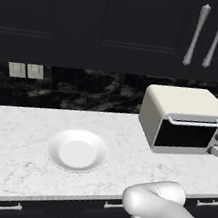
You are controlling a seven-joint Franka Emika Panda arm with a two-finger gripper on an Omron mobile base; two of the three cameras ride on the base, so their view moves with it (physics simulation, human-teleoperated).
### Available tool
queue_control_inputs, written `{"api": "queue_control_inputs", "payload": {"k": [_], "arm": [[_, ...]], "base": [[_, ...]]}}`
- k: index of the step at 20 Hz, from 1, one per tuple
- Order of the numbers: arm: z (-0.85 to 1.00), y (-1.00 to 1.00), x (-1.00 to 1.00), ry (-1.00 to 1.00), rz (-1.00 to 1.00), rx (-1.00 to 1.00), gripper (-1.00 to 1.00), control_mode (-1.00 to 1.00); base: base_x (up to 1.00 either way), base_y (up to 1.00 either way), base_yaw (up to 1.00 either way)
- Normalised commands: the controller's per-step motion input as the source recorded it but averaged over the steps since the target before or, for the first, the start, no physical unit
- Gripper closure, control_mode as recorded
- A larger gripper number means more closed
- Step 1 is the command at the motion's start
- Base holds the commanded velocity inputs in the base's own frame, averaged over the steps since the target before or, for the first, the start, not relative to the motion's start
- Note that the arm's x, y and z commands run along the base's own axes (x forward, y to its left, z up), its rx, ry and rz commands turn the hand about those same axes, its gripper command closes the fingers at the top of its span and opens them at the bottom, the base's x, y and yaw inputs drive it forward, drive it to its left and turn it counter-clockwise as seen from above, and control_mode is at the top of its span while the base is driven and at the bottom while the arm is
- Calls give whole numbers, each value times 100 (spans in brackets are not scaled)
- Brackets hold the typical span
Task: Pick up the kebab skewer and baguette bread, and place them inside the toaster oven. Close the toaster oven door and start by setting the timer.
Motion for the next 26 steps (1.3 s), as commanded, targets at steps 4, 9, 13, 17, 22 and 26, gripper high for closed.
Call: {"api": "queue_control_inputs", "payload": {"k": [4,9,13,17,22,26], "arm": [[0,-11,-5,0,0,0,-100,-100],[0,-7,7,0,0,1,-100,-100],[0,-6,21,0,0,3,-100,-100],[0,-1,24,0,0,3,-100,-100],[0,-4,14,0,0,1,-100,-100],[3,-10,8,0,0,0,-100,-100]], "base": [[0,0,0],[0,0,0],[0,0,0],[0,0,0],[0,0,0],[0,0,0]]}}
